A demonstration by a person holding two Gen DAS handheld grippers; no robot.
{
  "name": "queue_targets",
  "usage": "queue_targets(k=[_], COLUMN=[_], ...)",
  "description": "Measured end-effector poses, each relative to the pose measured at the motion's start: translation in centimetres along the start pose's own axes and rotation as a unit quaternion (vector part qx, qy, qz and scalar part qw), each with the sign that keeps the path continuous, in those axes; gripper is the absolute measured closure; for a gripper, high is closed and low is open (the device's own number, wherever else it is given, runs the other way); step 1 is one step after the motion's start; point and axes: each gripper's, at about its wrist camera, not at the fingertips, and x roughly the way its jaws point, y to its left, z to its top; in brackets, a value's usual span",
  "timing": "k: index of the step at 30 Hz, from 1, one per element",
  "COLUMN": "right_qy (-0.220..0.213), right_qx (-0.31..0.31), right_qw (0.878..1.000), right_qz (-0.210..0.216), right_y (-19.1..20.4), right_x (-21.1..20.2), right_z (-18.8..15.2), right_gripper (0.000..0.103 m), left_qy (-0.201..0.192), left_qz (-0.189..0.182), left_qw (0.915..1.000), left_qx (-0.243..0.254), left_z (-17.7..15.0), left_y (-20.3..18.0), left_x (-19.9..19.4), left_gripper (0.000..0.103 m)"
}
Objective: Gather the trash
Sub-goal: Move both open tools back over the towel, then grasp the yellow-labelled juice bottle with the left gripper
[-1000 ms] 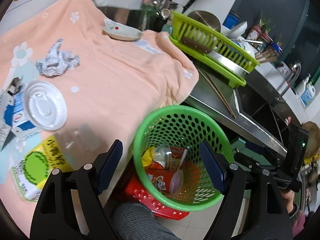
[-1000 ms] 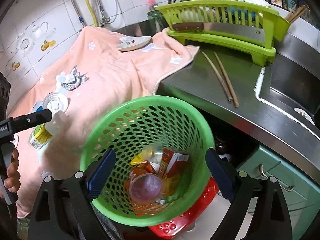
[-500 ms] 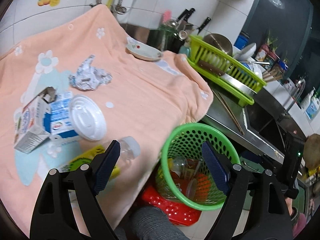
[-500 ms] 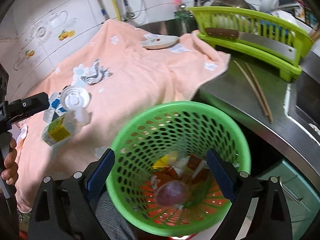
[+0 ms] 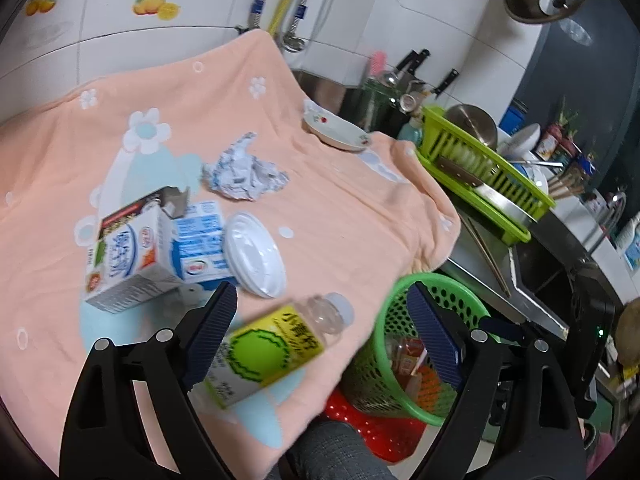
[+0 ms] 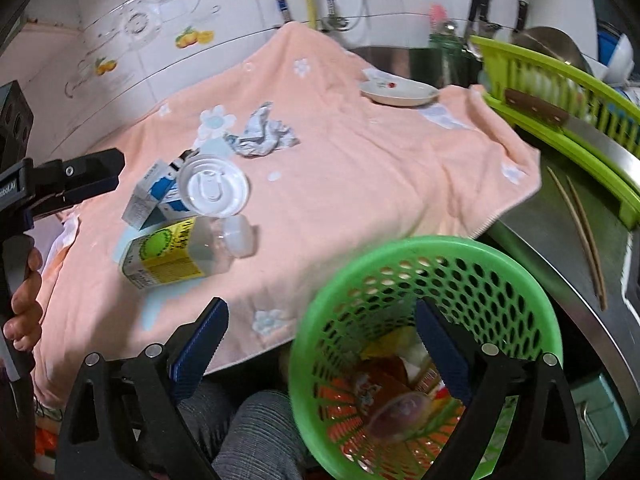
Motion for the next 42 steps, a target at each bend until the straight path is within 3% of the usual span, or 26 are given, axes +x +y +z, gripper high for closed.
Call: queue_targets(k=[13, 42], right_qy=[0.004, 0.015], right_qx=[-0.032, -0.051], right_qw=[0.999, 0.998], right_qz=[0.021, 0.027], right_y=[3.6, 6.1], right_x=[1.5, 3.1], right_z=[1.6, 2.7], right_gripper=[0.012, 0.012], left_qy=[-0.016, -0.016], left_qz=[0.014, 0.012], left_qw=[0.9996, 0.9993], left_qx=[-0.020, -0.033], left_z=[0.7, 1.1], left_y=[2.5, 4.1], left_x=[-1.2, -1.0], left_gripper=[0.016, 0.016])
